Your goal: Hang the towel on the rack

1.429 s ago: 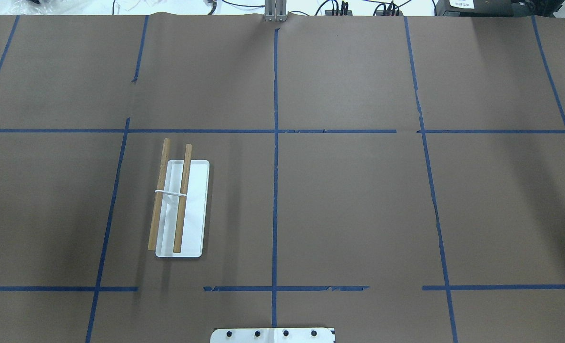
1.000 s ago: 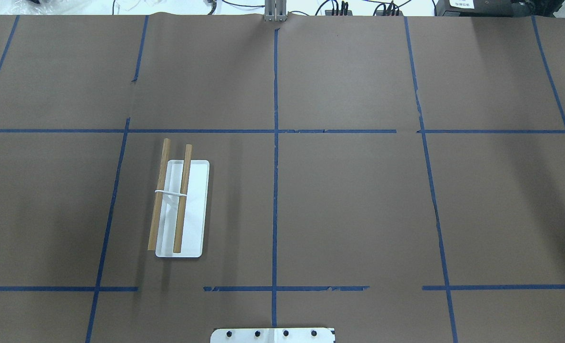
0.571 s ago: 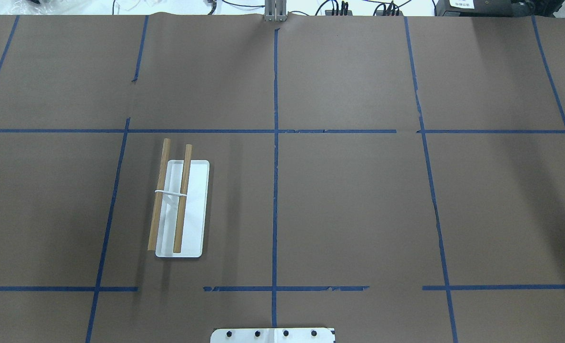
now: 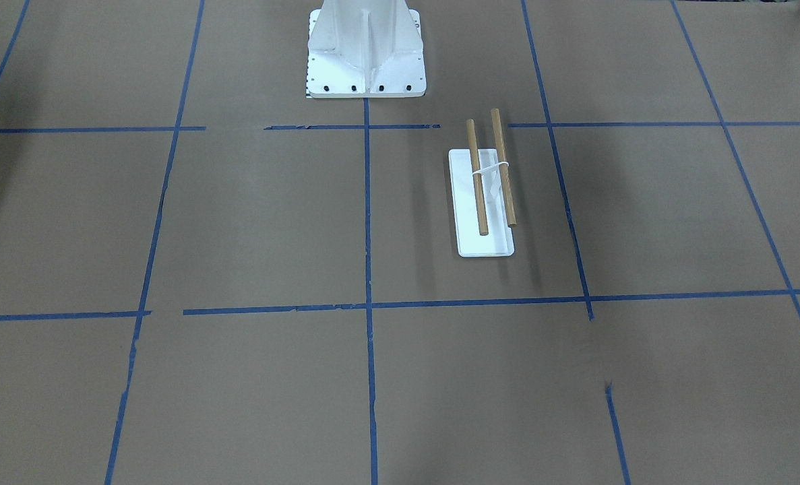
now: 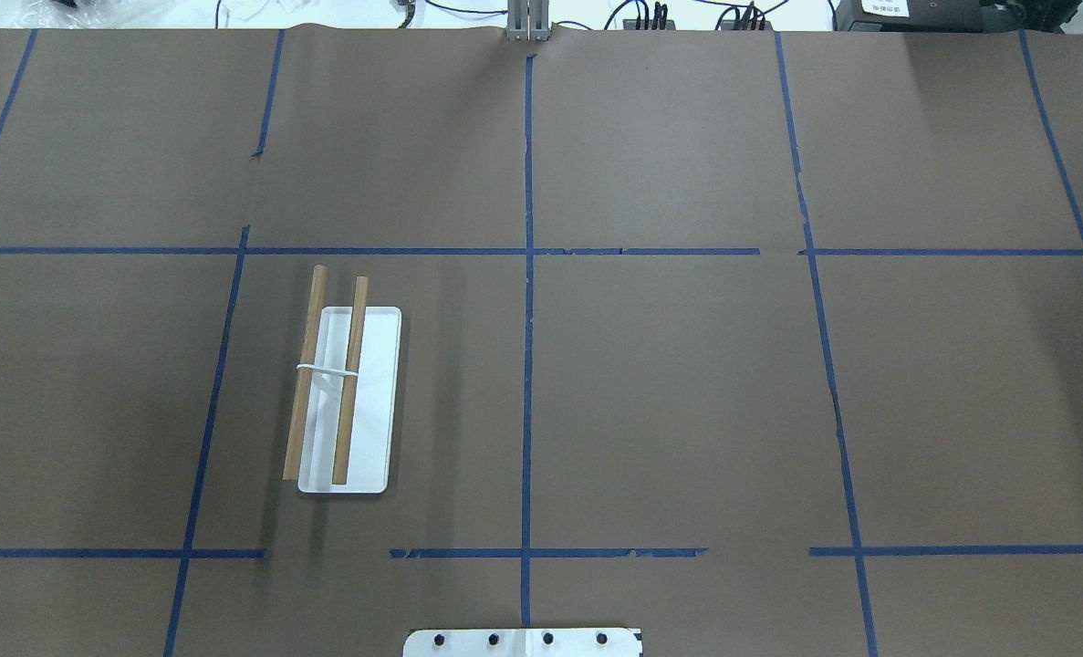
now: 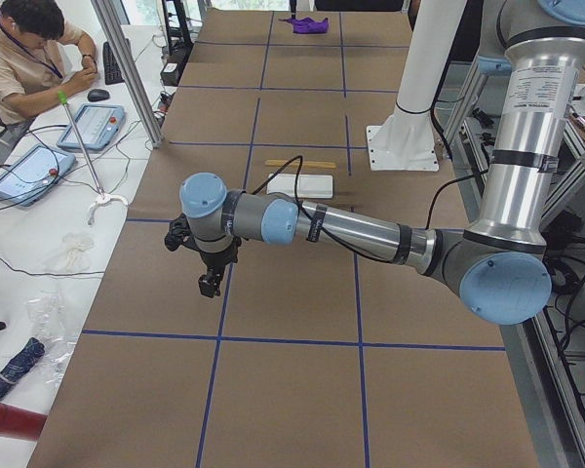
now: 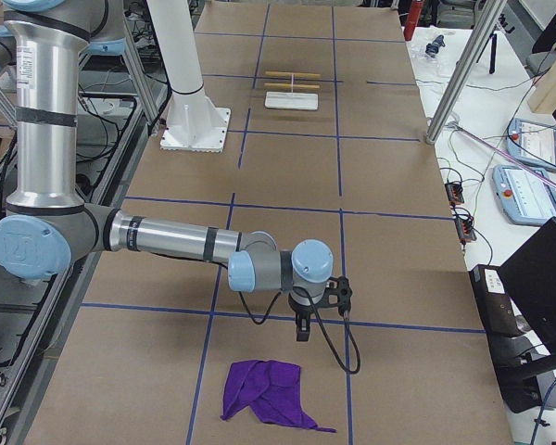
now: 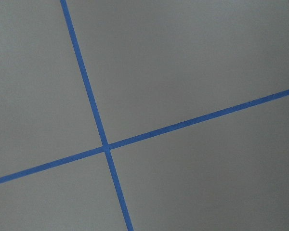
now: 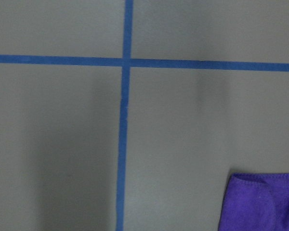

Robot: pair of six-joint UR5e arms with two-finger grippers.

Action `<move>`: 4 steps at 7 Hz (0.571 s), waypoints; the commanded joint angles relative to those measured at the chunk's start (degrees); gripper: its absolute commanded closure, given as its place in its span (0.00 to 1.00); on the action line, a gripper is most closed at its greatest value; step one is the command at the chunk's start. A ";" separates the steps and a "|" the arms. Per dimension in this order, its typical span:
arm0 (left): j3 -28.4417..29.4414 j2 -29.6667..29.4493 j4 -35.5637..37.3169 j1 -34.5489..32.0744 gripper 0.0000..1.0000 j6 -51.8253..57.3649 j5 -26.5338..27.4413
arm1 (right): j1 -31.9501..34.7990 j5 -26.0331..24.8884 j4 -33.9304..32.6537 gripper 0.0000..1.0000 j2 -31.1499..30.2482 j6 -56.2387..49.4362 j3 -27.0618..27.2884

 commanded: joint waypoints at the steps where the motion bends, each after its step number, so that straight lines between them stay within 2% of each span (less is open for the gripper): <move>1: 0.43 -0.05 -1.25 0.10 0.00 -0.02 -0.04 | 0.16 -0.99 15.36 0.00 3.42 0.56 -18.69; 4: 0.60 0.04 -2.13 0.02 0.00 -0.02 -0.04 | -0.02 -2.92 15.60 0.01 5.09 2.66 -22.43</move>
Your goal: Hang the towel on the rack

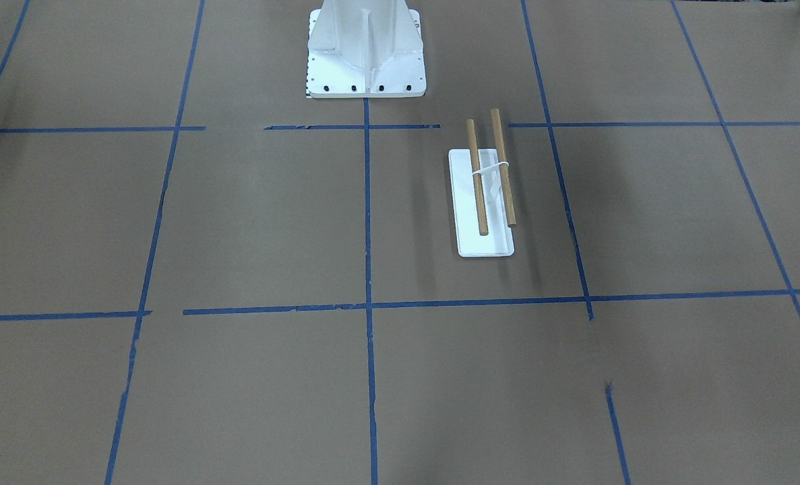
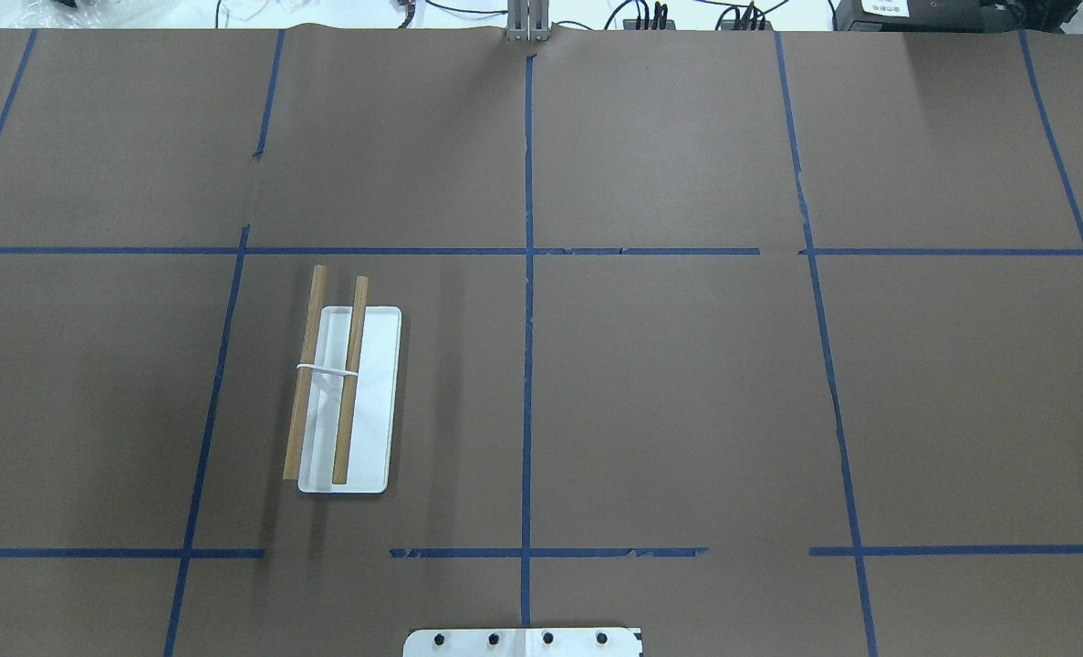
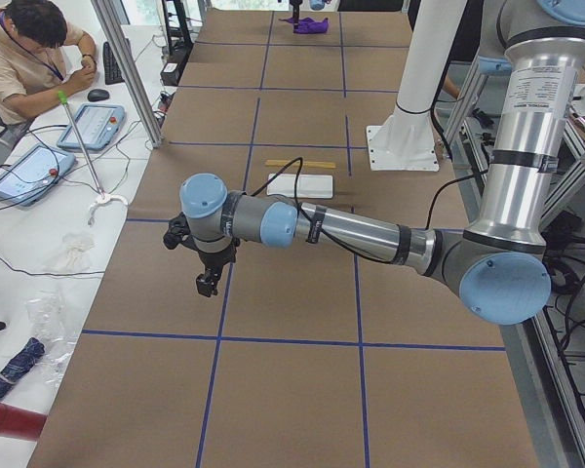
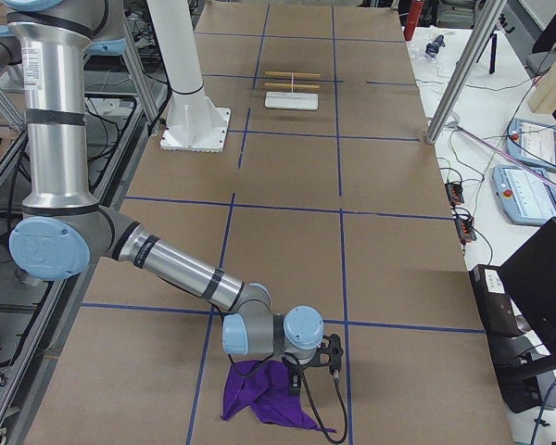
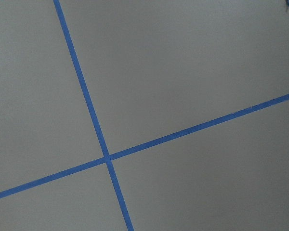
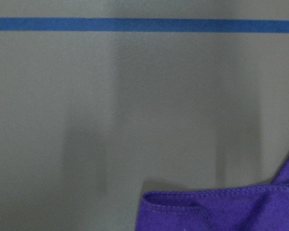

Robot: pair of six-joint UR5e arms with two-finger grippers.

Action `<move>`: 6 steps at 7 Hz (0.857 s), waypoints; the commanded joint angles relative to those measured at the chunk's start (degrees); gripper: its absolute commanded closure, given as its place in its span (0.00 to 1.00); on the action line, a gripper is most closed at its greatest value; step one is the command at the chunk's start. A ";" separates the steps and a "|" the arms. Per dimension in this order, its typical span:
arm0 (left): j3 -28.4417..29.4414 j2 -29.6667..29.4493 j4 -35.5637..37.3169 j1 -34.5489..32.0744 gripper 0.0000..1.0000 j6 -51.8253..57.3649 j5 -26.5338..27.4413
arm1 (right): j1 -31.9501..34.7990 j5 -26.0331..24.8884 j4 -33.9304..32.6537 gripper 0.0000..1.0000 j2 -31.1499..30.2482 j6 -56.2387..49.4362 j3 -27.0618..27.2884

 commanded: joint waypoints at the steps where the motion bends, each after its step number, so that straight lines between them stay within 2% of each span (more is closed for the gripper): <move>1: 0.17 0.07 -0.25 -0.07 0.00 0.09 -0.09 | -0.16 -0.82 0.44 0.05 0.96 3.03 -2.21; 5: -0.26 0.42 -0.25 -0.07 0.00 0.09 -0.09 | -3.57 -1.17 0.35 0.07 1.93 3.14 -3.88; 6: -0.35 0.42 -0.25 -0.07 0.00 0.09 -0.09 | -3.67 -1.17 0.35 0.24 1.84 3.14 -3.97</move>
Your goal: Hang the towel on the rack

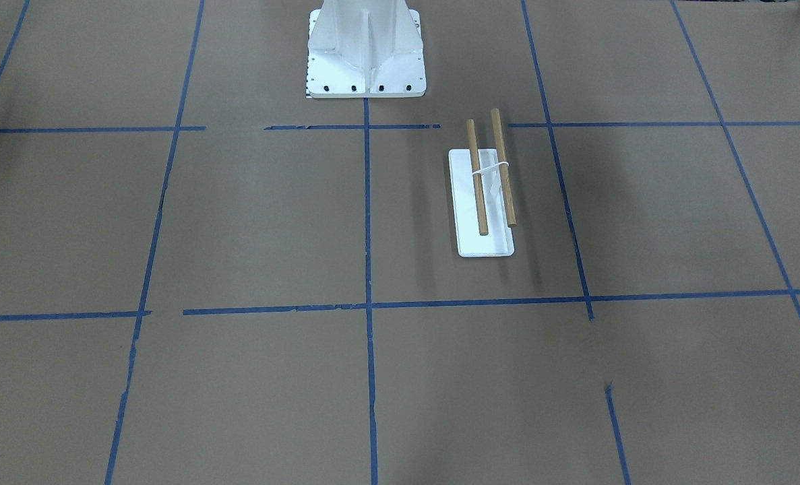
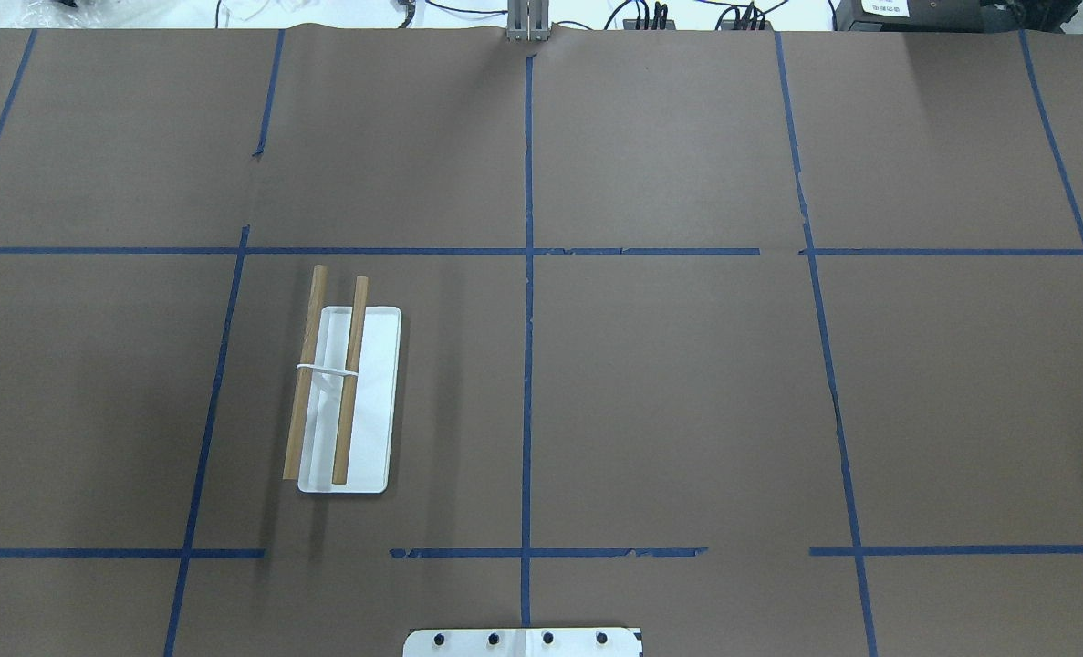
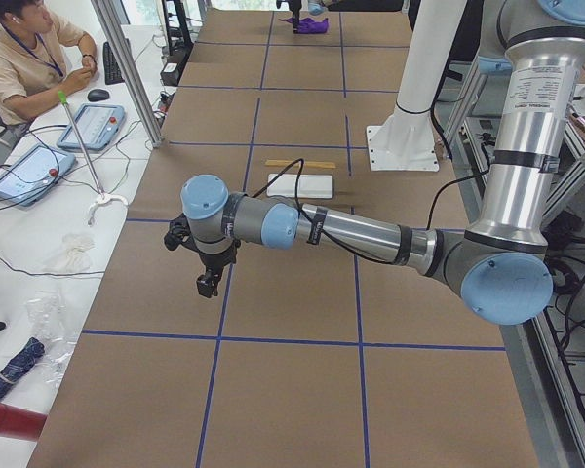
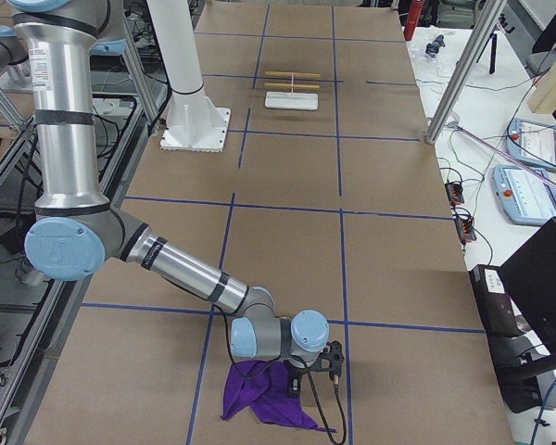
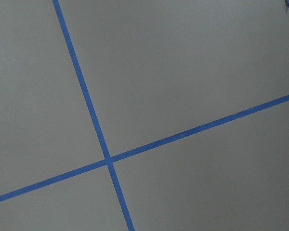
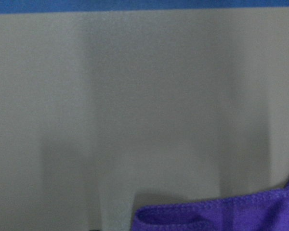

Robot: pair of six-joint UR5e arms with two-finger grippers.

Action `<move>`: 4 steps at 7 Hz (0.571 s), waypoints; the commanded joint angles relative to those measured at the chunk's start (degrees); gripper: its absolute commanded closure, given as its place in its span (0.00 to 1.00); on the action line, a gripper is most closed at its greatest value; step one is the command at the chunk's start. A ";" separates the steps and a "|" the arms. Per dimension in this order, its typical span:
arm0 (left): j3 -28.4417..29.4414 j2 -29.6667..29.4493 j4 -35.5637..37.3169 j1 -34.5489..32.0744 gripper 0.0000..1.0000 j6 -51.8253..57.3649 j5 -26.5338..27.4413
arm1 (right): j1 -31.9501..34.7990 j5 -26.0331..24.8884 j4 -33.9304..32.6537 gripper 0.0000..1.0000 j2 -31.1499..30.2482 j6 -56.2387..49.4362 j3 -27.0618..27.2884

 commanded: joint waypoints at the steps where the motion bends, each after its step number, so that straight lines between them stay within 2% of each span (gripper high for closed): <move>1: -0.16 0.06 -0.08 0.00 0.00 0.00 -0.01 | -0.63 0.00 -0.09 0.78 -0.01 0.19 -0.02; 2: -0.25 0.06 0.01 0.00 0.00 0.00 -0.01 | -0.63 0.00 -0.09 1.00 0.08 0.19 0.15; 4: -0.51 -0.03 -0.08 0.00 0.00 0.00 -0.09 | -0.19 0.52 0.09 1.00 0.08 0.10 2.43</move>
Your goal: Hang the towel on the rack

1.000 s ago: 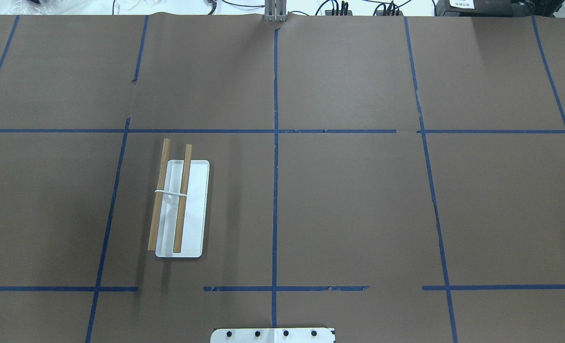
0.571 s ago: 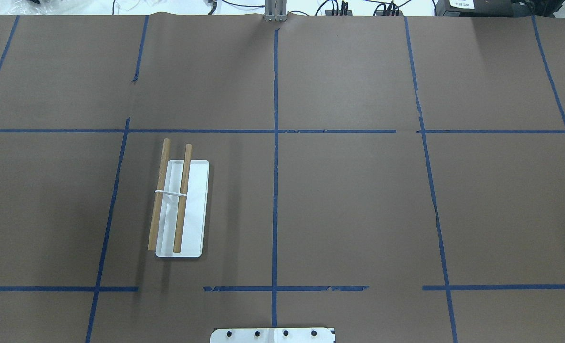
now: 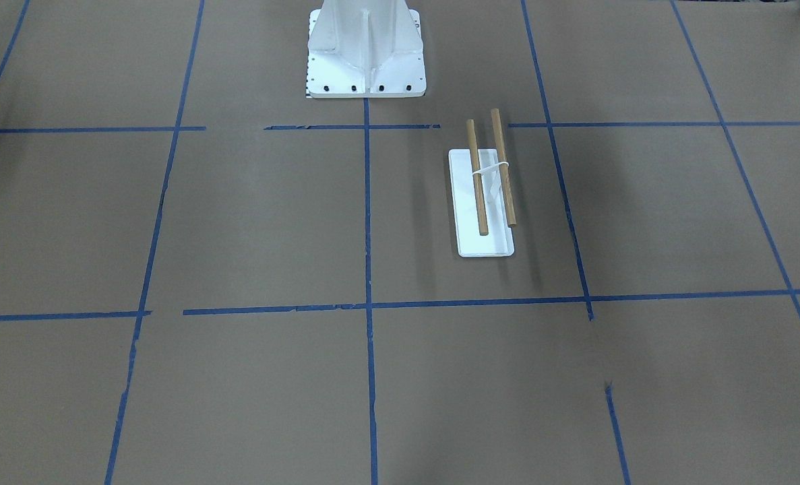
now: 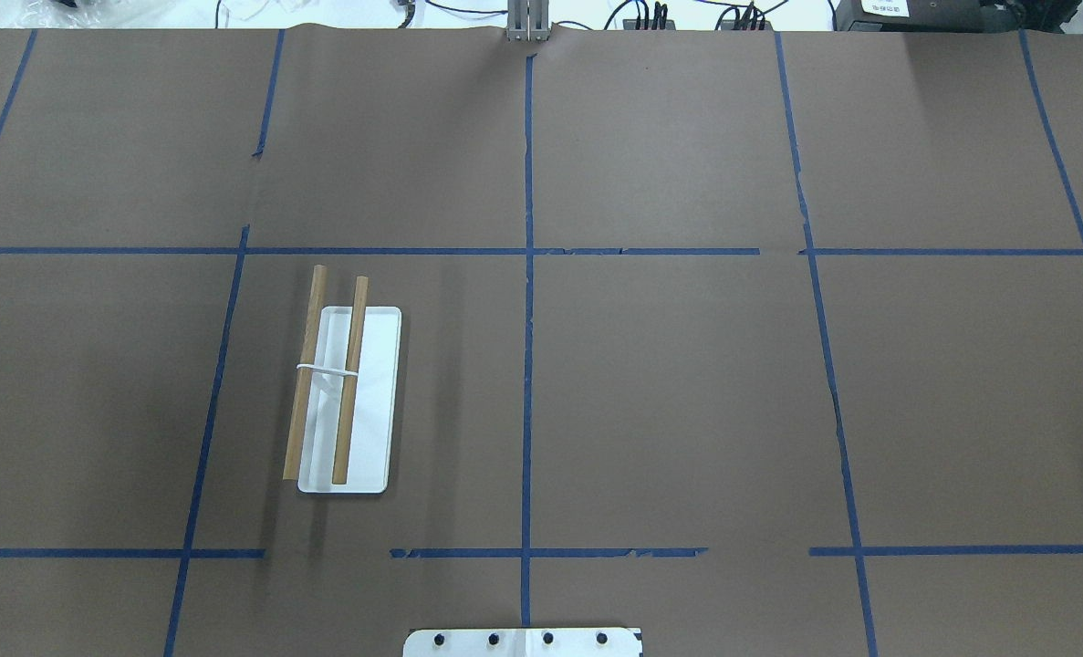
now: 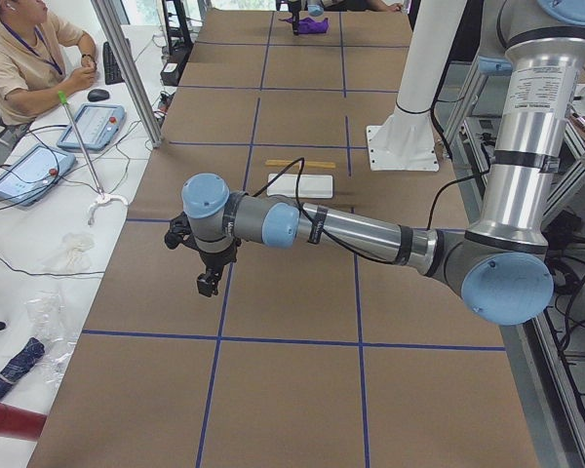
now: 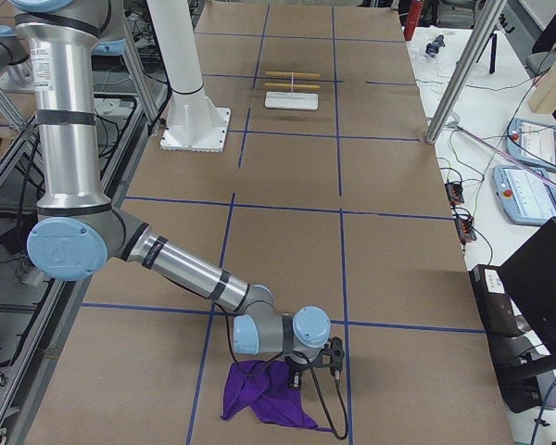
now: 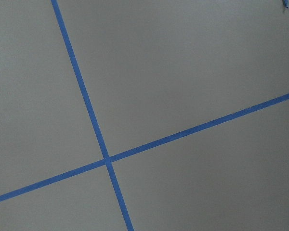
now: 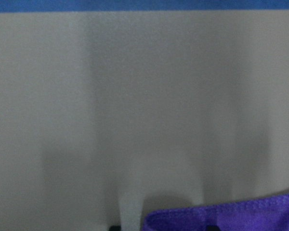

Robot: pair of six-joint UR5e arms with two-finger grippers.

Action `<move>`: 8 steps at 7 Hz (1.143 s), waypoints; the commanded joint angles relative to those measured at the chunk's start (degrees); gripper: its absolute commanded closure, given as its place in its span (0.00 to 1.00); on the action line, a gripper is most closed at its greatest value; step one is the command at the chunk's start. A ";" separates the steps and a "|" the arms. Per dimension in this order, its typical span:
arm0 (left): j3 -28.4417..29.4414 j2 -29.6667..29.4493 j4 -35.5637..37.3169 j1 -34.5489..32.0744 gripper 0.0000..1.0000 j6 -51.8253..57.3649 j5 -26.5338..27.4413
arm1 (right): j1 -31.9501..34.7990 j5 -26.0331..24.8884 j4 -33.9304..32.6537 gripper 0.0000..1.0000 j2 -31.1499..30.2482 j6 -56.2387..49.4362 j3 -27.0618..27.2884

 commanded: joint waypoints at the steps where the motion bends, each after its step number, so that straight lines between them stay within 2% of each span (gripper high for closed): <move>1: -0.34 -0.07 -0.02 0.00 0.00 0.00 -0.06 | 0.65 0.30 0.14 1.00 -0.01 -0.24 1.43; 5: -0.70 0.02 -0.02 0.00 0.00 0.00 -0.07 | 1.80 1.18 0.49 1.00 -1.59 -0.51 1.26; 6: -0.70 0.02 -0.02 0.00 0.00 0.00 -0.07 | 3.89 3.53 0.32 1.00 -1.41 -0.25 3.61; 7: -1.39 -0.07 -0.02 0.00 0.00 0.00 -0.07 | 6.43 8.60 -1.25 1.00 -1.85 0.11 8.07; 8: -1.84 -0.07 -0.02 0.00 0.00 0.09 -0.07 | 7.42 10.30 -2.92 1.00 -1.85 0.11 12.21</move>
